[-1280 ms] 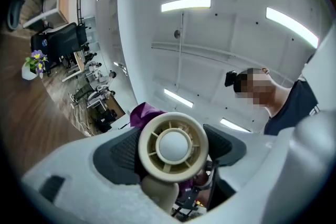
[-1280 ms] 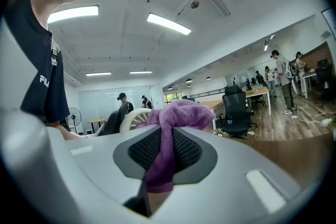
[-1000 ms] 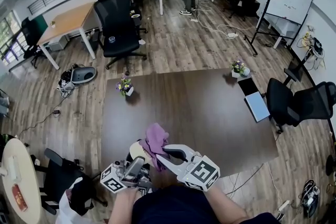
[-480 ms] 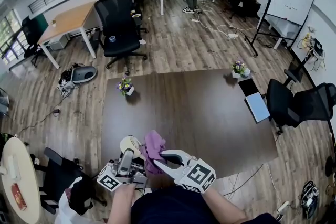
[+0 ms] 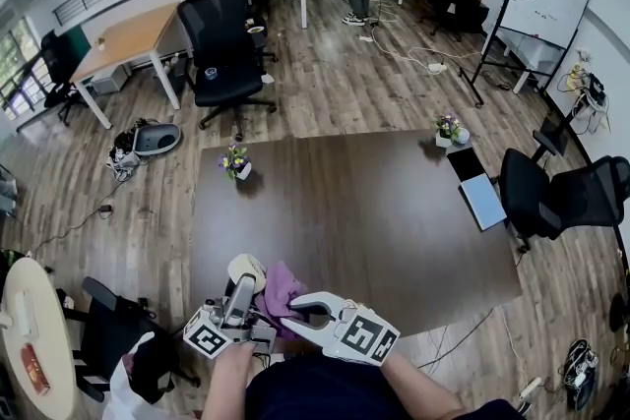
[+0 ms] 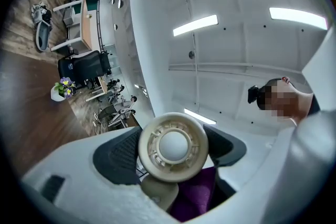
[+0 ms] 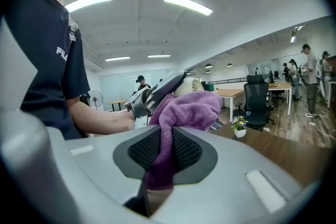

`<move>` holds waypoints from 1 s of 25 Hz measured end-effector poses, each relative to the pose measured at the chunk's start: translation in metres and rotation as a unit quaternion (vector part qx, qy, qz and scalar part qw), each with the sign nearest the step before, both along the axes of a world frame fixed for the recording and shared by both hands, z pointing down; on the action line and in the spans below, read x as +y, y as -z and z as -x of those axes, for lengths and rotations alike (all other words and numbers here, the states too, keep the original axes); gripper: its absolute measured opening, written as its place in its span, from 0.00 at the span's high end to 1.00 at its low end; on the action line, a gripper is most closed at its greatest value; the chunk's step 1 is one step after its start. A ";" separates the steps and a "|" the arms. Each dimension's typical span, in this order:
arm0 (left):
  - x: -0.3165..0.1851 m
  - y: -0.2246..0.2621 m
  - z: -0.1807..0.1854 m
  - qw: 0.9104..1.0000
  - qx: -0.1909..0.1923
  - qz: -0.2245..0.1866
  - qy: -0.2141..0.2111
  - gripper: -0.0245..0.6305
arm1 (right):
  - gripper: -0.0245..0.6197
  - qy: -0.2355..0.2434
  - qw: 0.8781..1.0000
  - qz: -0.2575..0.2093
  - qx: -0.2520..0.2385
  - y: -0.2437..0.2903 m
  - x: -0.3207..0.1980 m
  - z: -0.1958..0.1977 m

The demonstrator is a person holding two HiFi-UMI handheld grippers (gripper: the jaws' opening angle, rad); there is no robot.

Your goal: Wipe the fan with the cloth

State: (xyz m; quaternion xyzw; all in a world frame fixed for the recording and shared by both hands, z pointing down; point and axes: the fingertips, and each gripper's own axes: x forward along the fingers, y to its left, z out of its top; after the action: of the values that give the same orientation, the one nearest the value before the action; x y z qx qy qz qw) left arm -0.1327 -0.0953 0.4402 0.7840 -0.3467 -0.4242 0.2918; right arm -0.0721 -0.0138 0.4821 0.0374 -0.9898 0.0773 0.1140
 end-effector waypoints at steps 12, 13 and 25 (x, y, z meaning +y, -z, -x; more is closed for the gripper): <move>0.000 -0.015 0.001 1.000 -0.007 0.019 -0.004 0.39 | 0.85 -0.019 0.997 0.043 0.057 -0.051 -0.007 -0.012; 0.001 -0.014 0.000 1.000 -0.008 0.017 -0.008 0.39 | 0.85 -0.026 0.997 0.050 0.059 -0.055 -0.010 -0.014; 0.006 -0.026 -0.031 0.995 -0.075 0.025 -0.061 0.39 | 0.85 -0.090 0.988 0.101 0.077 -0.090 -0.034 -0.027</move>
State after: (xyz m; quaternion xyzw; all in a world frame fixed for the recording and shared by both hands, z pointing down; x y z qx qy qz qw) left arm -0.1022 -0.0888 0.4662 0.8257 -0.3294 -0.3369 0.3102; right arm -0.0453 -0.0475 0.5719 0.1206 -0.9577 0.1839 0.1858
